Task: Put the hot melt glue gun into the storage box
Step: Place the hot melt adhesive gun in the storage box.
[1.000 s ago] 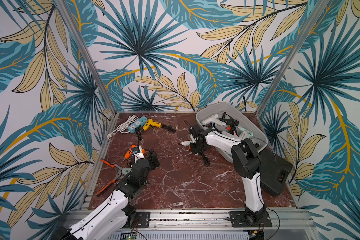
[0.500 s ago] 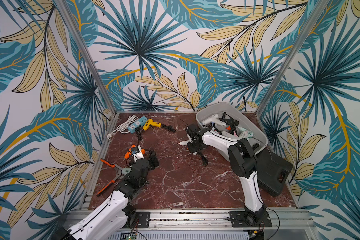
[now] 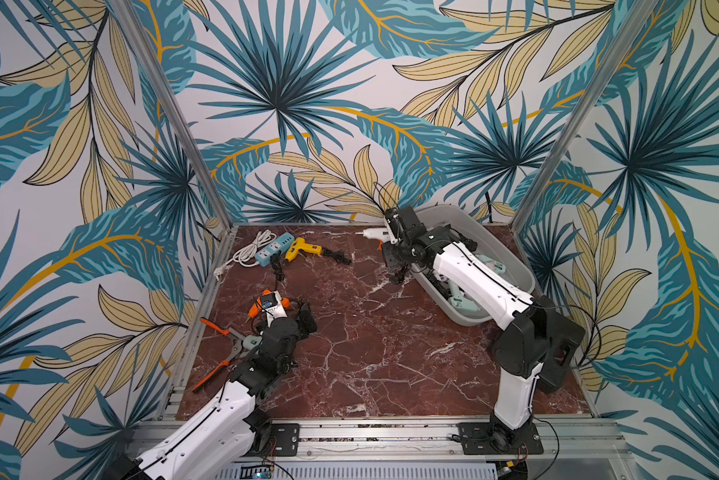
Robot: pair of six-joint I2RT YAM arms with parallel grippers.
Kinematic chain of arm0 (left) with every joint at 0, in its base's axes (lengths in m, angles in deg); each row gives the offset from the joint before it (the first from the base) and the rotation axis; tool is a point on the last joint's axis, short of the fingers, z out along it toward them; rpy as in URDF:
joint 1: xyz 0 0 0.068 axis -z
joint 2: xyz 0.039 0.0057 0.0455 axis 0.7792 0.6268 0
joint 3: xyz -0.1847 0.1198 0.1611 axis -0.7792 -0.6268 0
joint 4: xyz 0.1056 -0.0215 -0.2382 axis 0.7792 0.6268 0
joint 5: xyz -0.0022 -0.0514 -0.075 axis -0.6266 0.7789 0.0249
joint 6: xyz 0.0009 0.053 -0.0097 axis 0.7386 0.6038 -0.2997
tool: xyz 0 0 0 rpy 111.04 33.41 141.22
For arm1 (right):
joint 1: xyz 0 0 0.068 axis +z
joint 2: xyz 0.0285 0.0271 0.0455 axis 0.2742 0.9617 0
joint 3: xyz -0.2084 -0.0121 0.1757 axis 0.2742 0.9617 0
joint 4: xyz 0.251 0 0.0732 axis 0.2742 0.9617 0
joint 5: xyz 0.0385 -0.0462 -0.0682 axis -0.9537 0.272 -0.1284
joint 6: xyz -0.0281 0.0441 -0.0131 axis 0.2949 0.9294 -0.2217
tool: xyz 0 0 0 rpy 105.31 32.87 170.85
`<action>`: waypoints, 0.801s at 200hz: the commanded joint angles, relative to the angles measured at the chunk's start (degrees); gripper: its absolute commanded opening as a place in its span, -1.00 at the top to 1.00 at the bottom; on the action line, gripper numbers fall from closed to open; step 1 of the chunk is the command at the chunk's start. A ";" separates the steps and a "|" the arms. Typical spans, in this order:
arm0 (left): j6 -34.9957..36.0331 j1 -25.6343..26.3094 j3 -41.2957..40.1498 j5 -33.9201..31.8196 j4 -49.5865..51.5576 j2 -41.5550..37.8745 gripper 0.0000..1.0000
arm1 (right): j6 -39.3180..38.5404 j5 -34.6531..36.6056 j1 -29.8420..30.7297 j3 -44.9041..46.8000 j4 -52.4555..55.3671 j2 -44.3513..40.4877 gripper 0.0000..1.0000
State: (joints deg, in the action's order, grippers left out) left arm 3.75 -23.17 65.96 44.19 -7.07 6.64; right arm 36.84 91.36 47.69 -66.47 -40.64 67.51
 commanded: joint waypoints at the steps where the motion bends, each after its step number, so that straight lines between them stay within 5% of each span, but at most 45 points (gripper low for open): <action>1: 0.21 -0.48 -0.64 -0.49 -0.85 -0.79 -1.00 | -1.18 4.17 -3.67 -3.58 3.18 0.32 1.00; 84: 0.70 -0.50 0.33 -0.53 0.50 -1.31 -1.00 | -8.89 8.08 -14.72 -15.64 6.18 12.51 1.00; 160: 0.48 -0.44 0.53 -0.91 0.28 -0.06 -1.00 | -11.58 5.59 -15.51 -20.69 10.40 24.23 1.00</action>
State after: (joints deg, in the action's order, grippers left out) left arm 3.92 -23.17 65.96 44.02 -7.00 6.25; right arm 26.64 98.45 31.99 -85.24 -32.29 89.94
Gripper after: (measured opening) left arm 0.999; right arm 0.252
